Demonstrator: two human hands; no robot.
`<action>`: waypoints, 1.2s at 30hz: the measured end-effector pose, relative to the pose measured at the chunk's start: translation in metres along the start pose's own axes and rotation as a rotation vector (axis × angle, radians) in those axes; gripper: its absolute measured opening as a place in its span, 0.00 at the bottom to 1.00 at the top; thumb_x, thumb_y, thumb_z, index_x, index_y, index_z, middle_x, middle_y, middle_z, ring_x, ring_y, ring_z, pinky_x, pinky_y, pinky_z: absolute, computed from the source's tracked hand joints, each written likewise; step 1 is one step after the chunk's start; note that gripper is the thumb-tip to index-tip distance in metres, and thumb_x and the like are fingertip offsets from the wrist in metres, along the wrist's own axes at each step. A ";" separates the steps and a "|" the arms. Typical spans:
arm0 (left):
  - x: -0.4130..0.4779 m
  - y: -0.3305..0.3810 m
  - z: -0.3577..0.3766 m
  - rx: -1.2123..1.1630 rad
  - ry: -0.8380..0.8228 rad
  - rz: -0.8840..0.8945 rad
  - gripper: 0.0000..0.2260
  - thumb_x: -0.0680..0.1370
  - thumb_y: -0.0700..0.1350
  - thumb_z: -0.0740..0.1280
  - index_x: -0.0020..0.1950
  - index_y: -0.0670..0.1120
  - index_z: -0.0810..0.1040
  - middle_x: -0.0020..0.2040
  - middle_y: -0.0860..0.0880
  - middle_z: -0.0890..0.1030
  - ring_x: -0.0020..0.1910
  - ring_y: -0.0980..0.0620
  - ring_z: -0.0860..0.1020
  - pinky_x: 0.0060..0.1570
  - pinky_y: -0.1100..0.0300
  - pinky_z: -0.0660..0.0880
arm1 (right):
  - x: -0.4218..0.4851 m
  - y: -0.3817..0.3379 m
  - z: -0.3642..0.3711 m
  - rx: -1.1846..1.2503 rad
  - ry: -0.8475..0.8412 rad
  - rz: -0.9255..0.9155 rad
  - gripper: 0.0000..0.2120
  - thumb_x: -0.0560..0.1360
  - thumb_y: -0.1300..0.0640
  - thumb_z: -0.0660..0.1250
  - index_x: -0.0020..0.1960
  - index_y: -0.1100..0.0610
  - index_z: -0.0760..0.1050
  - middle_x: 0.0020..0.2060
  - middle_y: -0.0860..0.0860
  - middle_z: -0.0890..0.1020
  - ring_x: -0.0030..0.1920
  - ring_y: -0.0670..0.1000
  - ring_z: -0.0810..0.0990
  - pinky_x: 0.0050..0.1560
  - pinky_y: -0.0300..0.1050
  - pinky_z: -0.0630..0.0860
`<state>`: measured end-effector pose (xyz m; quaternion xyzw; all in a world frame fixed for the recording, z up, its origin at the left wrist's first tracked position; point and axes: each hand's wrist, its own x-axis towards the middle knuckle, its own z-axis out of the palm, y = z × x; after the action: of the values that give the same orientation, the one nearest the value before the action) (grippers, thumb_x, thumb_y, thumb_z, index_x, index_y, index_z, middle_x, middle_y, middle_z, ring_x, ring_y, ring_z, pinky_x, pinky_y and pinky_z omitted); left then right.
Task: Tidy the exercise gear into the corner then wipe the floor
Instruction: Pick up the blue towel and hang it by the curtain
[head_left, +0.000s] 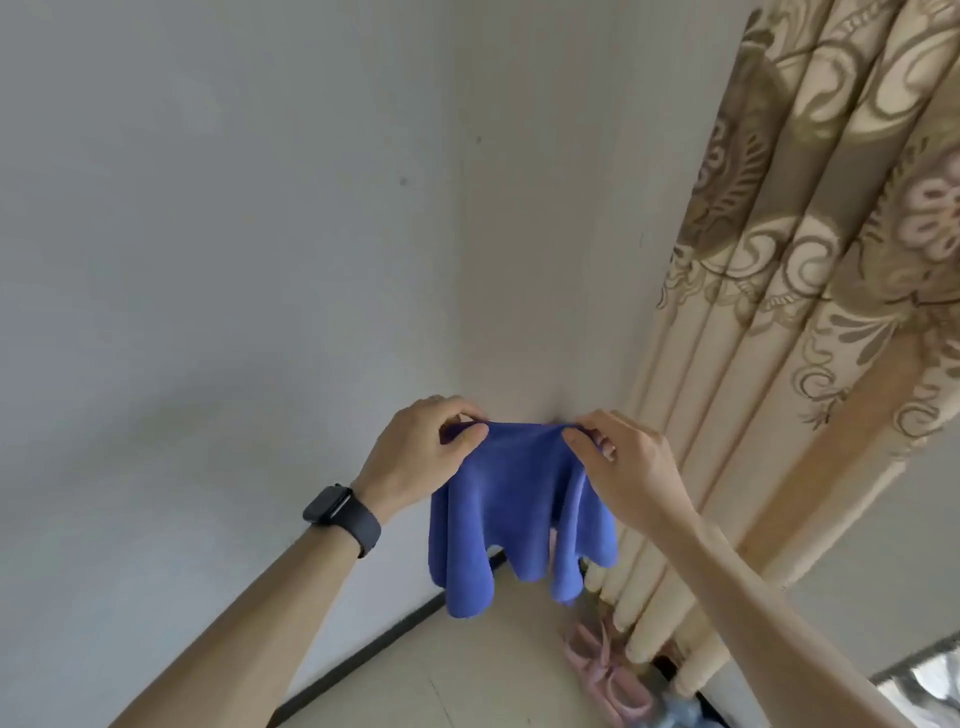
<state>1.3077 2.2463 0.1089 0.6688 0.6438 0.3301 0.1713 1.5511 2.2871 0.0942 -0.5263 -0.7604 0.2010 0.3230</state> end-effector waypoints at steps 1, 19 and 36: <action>0.018 -0.001 -0.006 0.025 0.007 0.011 0.05 0.78 0.53 0.67 0.50 0.58 0.82 0.42 0.60 0.81 0.47 0.61 0.77 0.49 0.60 0.75 | 0.024 -0.004 0.003 0.022 0.013 -0.014 0.05 0.79 0.49 0.64 0.48 0.45 0.78 0.39 0.43 0.80 0.41 0.44 0.77 0.43 0.33 0.70; 0.312 0.084 -0.165 0.463 0.506 0.180 0.10 0.81 0.59 0.62 0.49 0.56 0.79 0.43 0.57 0.80 0.45 0.55 0.75 0.40 0.56 0.72 | 0.373 -0.095 -0.079 0.165 0.223 -0.467 0.06 0.80 0.49 0.65 0.47 0.48 0.79 0.40 0.42 0.80 0.42 0.41 0.76 0.43 0.33 0.69; 0.490 0.206 -0.176 0.752 0.813 0.276 0.07 0.84 0.52 0.58 0.55 0.51 0.71 0.35 0.53 0.73 0.35 0.46 0.75 0.28 0.59 0.58 | 0.563 -0.102 -0.173 0.450 0.462 -0.464 0.02 0.80 0.51 0.64 0.52 0.45 0.72 0.42 0.44 0.79 0.39 0.44 0.77 0.36 0.37 0.69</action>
<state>1.3227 2.6663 0.4792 0.5810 0.6377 0.3283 -0.3846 1.4705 2.7674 0.4403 -0.2879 -0.7033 0.1606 0.6298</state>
